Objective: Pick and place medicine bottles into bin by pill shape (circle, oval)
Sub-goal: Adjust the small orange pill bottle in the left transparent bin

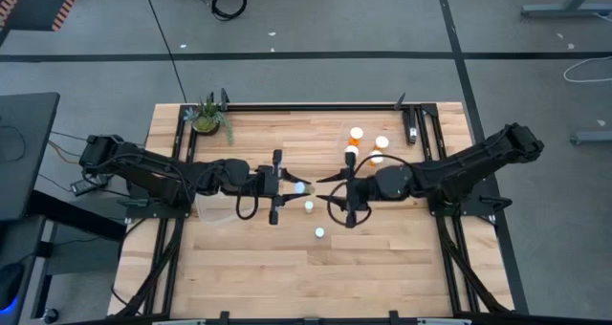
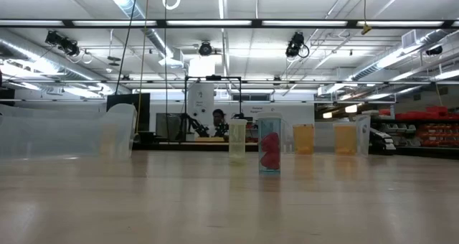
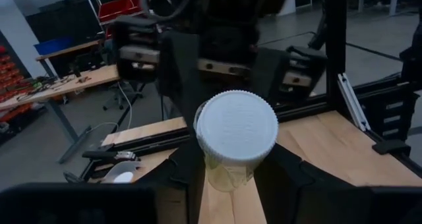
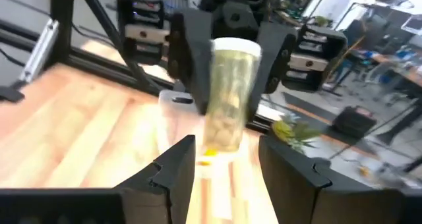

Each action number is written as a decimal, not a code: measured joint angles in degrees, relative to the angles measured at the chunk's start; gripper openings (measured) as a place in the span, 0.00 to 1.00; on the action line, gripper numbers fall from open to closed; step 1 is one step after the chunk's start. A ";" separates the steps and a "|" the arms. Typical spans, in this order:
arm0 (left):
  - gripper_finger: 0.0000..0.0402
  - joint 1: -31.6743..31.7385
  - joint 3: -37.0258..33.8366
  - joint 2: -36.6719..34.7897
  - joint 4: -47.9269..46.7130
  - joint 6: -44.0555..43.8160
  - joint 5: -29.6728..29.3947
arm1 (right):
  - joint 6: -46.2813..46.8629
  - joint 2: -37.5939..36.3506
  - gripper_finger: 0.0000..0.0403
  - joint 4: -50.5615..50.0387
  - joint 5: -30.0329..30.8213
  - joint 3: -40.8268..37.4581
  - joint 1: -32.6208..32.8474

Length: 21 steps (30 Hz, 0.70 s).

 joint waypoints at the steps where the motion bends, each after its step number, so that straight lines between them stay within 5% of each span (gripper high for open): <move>1: 0.30 0.00 0.00 0.00 0.14 0.00 0.02 | -0.40 0.00 0.43 -0.34 1.51 0.00 0.63; 12: 0.30 -0.06 0.00 0.00 6.50 2.59 0.87 | 2.43 0.17 0.43 -1.27 2.72 -0.02 -0.10; 21: 0.31 0.21 0.00 0.00 11.39 4.73 0.92 | 3.49 0.17 0.43 3.71 -10.15 -0.02 -4.17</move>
